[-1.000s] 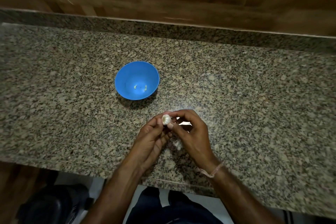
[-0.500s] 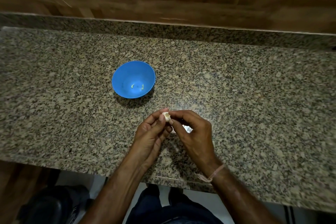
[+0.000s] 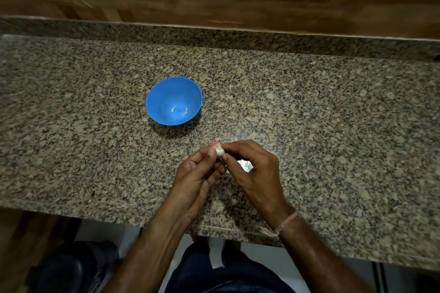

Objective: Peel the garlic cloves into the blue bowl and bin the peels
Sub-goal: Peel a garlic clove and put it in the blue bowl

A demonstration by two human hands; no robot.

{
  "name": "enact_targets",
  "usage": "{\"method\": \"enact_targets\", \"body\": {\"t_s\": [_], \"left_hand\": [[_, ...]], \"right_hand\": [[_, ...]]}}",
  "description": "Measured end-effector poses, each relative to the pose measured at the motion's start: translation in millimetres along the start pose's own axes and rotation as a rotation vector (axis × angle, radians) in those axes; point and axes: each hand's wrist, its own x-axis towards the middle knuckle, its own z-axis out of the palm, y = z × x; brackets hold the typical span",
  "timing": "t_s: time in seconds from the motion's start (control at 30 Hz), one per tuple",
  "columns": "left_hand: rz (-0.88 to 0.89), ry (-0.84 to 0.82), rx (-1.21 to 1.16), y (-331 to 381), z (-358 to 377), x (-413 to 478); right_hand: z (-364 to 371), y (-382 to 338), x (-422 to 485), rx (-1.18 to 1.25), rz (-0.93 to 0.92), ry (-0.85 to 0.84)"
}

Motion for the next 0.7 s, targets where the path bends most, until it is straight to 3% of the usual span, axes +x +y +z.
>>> {"method": "enact_targets", "body": {"t_s": [0.3, 0.7], "left_hand": [[0.091, 0.032, 0.093, 6.1, 12.0, -8.6], [0.038, 0.094, 0.083, -2.7, 10.1, -8.7]], "right_hand": [[8.3, -5.5, -7.4, -0.285, -0.113, 0.055], [8.2, 3.1, -10.3, -0.295, -0.070, -0.044]]}}
